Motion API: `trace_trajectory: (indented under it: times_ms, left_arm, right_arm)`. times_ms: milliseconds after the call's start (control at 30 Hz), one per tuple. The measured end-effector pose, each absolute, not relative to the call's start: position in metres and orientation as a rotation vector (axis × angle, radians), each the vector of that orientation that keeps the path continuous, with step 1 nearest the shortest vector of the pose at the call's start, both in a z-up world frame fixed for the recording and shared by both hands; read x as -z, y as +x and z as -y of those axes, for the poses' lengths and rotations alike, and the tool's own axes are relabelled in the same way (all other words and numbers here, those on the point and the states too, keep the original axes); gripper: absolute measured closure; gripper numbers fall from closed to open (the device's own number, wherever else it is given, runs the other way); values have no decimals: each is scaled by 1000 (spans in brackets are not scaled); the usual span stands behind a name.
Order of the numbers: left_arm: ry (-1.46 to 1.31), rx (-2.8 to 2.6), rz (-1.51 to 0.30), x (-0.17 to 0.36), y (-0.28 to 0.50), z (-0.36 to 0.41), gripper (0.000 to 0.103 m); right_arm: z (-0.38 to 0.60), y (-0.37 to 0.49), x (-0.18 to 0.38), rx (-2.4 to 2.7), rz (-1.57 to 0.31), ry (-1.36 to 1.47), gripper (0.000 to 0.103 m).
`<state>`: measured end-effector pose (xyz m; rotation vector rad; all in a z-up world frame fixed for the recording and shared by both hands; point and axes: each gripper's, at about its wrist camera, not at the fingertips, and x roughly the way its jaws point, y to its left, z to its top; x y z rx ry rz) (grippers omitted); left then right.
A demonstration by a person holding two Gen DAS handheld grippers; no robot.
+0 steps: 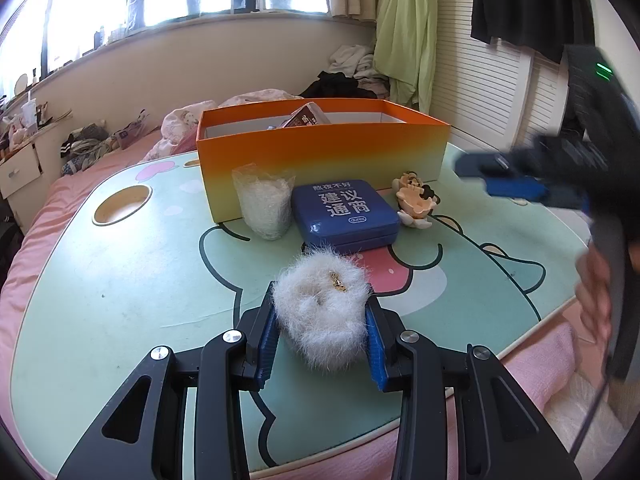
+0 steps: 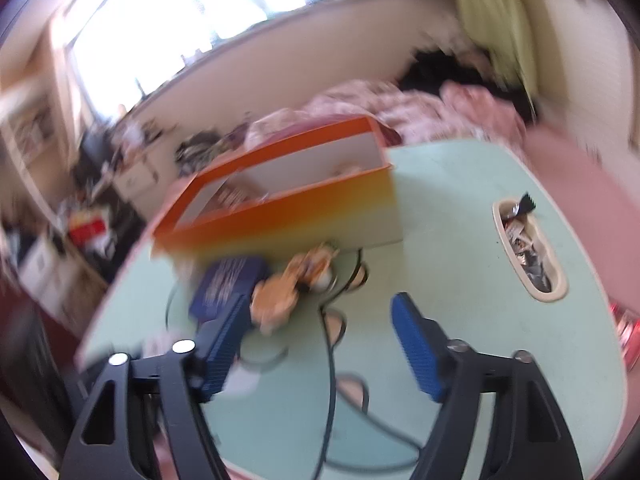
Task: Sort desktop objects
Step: 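Grasp the white pompom with the left gripper while the right grasps the orange figurine, then drop the white pompom into the orange box with the left while the right drops the figurine in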
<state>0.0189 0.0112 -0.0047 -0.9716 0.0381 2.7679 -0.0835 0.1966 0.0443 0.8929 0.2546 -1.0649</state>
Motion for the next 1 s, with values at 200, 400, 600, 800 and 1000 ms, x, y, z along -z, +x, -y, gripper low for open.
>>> trace_trajectory:
  times_ms: [200, 400, 600, 800, 1000]
  left_arm:
    - [-971, -2767, -36, 5, 19, -11, 65]
    - [-971, -2762, -31, 5, 19, -11, 65]
    - [-969, -2754, -14, 4, 18, -9, 65]
    - [-939, -2753, 63, -6, 18, 4, 67]
    - [-811, -2783, 66, -51, 9, 7, 67]
  right_arm:
    - [-163, -57, -39, 1054, -336, 975, 48]
    - [-166, -8, -37, 1174, -579, 734, 60]
    - [-179, -10, -37, 1154, -606, 652, 72]
    - [-191, -55, -61, 1085, -369, 717, 72]
    - [-178, -65, -114, 1118, -273, 664, 72]
